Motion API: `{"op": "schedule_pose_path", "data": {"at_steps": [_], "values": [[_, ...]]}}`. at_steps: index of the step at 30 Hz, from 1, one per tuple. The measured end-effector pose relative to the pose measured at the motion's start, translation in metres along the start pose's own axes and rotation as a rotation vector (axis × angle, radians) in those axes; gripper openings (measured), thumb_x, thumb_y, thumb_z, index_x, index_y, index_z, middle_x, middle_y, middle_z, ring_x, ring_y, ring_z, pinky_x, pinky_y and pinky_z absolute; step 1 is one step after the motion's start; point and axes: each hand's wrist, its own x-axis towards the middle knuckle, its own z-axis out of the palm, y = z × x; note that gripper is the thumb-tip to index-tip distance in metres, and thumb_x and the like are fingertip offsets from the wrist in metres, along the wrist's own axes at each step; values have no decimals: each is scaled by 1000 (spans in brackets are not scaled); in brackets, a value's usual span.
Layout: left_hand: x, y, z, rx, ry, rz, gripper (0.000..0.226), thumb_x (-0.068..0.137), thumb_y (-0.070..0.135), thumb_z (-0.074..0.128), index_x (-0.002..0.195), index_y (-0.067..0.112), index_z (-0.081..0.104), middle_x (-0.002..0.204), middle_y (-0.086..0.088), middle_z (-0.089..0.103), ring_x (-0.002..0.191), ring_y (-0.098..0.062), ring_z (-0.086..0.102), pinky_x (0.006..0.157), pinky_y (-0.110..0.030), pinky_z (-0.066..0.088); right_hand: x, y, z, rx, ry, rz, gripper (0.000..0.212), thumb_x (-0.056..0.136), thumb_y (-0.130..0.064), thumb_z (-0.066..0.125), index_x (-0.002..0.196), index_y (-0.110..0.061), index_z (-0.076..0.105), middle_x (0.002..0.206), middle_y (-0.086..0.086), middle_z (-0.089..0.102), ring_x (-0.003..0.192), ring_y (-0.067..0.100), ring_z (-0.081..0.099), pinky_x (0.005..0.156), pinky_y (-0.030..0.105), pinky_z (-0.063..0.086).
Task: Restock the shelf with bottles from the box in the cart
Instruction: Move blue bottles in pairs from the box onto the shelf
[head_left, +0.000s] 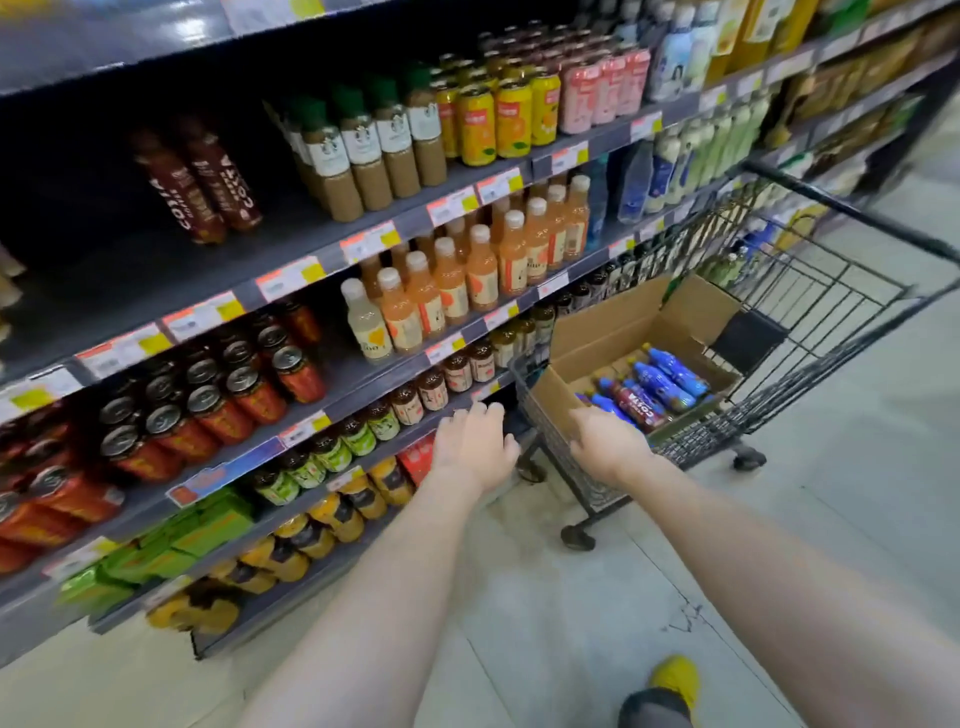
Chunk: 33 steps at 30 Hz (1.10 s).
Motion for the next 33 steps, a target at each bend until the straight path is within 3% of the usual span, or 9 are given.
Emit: {"op": "schedule_pose_path", "data": {"at_steps": [4, 11, 15, 25, 29, 33], "values": [[30, 72, 23, 41, -74, 98, 37, 100, 40, 46, 128, 17, 55, 123, -9, 61, 110, -32, 61, 87, -42, 48, 1, 75, -7, 24, 18, 105, 37, 88, -21, 51, 124, -16, 56, 122, 12, 62, 109, 34, 63, 86, 38, 50], [97, 177, 50, 110, -133, 109, 37, 100, 38, 45, 127, 15, 54, 125, -12, 61, 115, -35, 60, 92, -43, 46, 28, 198, -33, 71, 9, 180, 31, 86, -26, 55, 115, -17, 58, 116, 11, 65, 108, 33, 64, 86, 38, 50], [132, 226, 59, 98, -165, 101, 34, 100, 38, 45, 122, 14, 53, 121, -12, 62, 110, -36, 61, 86, -42, 45, 47, 255, -47, 24, 9, 150, 34, 90, -24, 49, 122, -15, 56, 122, 12, 62, 111, 34, 62, 87, 40, 49], [208, 242, 99, 47, -306, -125, 39, 98, 41, 49, 127, 14, 51, 129, -13, 58, 119, -35, 57, 94, -44, 45, 116, 311, -46, 24, -102, 103, 32, 89, -27, 52, 121, -19, 54, 126, 9, 59, 109, 36, 61, 87, 41, 48], [248, 240, 132, -110, -356, -251, 45, 98, 40, 49, 134, 12, 49, 133, -13, 57, 120, -35, 57, 95, -43, 47, 157, 322, -41, -16, -169, 68, 19, 89, -26, 52, 106, -18, 54, 117, 10, 62, 105, 34, 62, 82, 37, 48], [280, 241, 157, -250, -391, -320, 46, 98, 38, 51, 136, 13, 46, 131, -12, 57, 116, -34, 60, 91, -43, 47, 197, 334, -41, -170, -226, 20, 24, 90, -22, 51, 113, -19, 57, 121, 7, 62, 109, 31, 62, 84, 35, 47]]}}
